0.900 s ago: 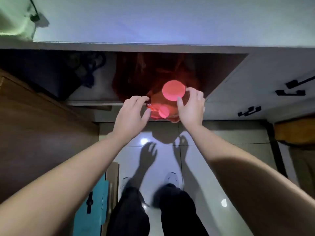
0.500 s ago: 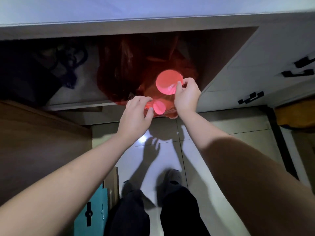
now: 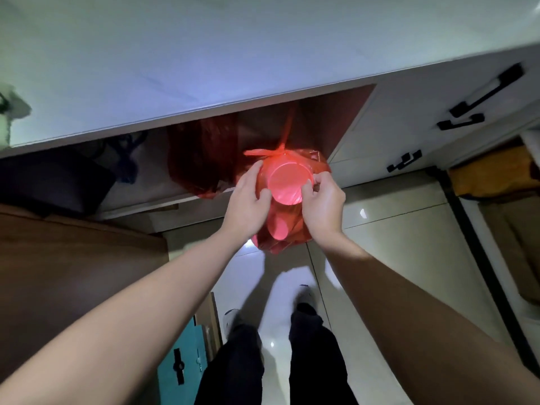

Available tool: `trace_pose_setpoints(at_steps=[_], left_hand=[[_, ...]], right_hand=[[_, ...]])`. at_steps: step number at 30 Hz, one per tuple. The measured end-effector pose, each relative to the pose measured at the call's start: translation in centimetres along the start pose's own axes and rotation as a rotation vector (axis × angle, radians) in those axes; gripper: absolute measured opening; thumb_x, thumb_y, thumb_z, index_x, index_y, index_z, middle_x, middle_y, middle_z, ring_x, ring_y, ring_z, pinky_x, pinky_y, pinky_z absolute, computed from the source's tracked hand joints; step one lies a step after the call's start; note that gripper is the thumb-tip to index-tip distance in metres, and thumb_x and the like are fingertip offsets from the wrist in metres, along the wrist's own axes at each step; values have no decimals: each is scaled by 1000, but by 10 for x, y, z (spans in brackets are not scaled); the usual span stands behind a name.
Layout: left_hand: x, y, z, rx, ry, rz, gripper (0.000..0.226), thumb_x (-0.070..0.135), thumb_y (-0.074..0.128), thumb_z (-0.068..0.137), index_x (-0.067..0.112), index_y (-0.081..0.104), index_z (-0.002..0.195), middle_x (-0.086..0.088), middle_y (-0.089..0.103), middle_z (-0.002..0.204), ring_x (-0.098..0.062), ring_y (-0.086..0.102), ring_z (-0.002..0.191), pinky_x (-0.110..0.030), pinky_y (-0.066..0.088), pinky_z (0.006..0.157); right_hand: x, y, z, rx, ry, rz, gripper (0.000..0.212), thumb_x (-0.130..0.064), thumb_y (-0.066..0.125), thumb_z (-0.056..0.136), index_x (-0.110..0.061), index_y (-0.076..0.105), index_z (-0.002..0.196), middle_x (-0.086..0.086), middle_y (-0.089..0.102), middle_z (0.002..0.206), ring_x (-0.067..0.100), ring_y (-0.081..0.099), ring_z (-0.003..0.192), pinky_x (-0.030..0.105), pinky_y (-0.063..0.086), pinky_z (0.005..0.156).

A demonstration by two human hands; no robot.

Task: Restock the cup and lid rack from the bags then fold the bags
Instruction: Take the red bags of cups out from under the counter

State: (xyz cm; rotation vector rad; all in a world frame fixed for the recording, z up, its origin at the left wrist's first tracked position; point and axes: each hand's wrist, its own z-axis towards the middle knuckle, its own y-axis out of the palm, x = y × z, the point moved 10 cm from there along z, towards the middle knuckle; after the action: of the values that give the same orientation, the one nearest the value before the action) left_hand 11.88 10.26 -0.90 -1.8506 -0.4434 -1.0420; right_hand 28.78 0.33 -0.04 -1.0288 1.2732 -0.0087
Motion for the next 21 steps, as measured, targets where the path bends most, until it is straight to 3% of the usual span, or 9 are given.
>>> trace_pose_setpoints(at_steps=[6,9,15,19,21], left_hand=[[49,28,-43,-175,48,1,68,12,54,92,17,32,156,-3,39,156,-13,35,141,-13,21,108],[82,39,-64,-241,103,22,69,12,57,91,15,32,155,-4,41,154,-15,36,141,-18,24,112],[187,77,-111,-415,265,70,67,18,61,94,20,32,155,-1,42,154,-13,37,142,-27,30,116],[283,113,-131,-521,408,128,55,20,50,102,17,35,155,-1,42,156,-16,36,144,-39,30,119],[332,133,-137,-570,485,162,53,23,39,103,12,35,155,-4,40,158,-18,35,145,-36,26,122]], right_hand=[[1,-59,-37,54,56,7,9,-7,58,95,-2,63,90,13,64,79,28,53,72,31,32,68],[3,-99,-51,94,101,5,7,-5,59,93,-2,63,87,8,59,71,25,48,67,29,30,66],[24,-214,-64,150,229,28,8,-6,59,93,-4,67,93,12,68,83,30,60,79,29,36,71],[39,-314,-62,223,294,-4,8,-13,61,94,-9,67,92,11,71,86,31,64,82,36,47,74],[45,-366,-50,258,291,-21,8,-14,61,93,-9,67,93,10,71,87,32,64,85,38,47,77]])
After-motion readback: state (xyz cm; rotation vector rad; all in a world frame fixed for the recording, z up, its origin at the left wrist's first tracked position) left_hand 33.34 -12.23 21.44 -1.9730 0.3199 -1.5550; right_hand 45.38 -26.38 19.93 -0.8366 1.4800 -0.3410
